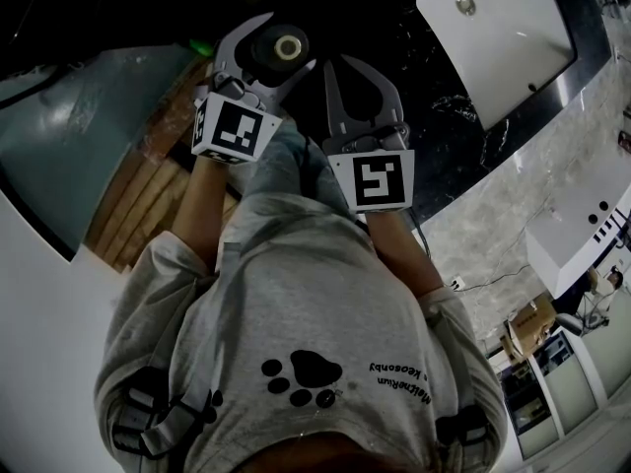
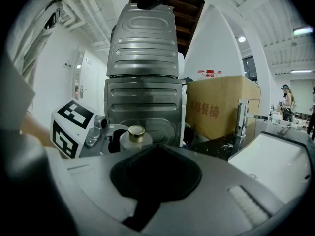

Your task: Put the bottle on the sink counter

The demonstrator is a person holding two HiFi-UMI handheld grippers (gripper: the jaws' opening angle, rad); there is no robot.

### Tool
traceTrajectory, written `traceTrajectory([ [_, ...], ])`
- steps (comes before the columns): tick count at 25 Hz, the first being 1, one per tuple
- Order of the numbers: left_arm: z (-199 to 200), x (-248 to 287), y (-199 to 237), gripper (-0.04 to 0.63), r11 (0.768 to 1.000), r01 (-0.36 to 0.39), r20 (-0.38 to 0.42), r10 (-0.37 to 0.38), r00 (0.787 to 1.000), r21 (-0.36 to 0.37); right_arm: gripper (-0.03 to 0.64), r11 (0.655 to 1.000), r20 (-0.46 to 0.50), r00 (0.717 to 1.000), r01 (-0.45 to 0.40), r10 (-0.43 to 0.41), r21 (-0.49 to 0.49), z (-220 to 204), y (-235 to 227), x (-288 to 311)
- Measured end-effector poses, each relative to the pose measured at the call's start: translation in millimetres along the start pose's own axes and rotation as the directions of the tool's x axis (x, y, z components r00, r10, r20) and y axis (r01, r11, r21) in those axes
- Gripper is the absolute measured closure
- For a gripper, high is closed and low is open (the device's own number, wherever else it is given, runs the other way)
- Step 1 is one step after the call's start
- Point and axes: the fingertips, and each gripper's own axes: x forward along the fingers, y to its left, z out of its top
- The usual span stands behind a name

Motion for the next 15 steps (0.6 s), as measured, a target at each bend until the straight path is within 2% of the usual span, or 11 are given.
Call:
traceTrajectory([
  [6,-5.0,-4.3,4.6,0.249,0.999,-0.021,-0.024,0.020,1.000,-0.036,0.615,1.000,0.002,1.000,-0.003,0.003,-0.002,1.2,2.1,-3.3],
  [15,-10.1,-4.8,16.4,0.247,0.986,-0.057,-0.061,0.048,0.997,-0.158,0.615,1.000,0.007,1.000,-0.006,0.006,-0.001,2.1,1.6,-5.8],
])
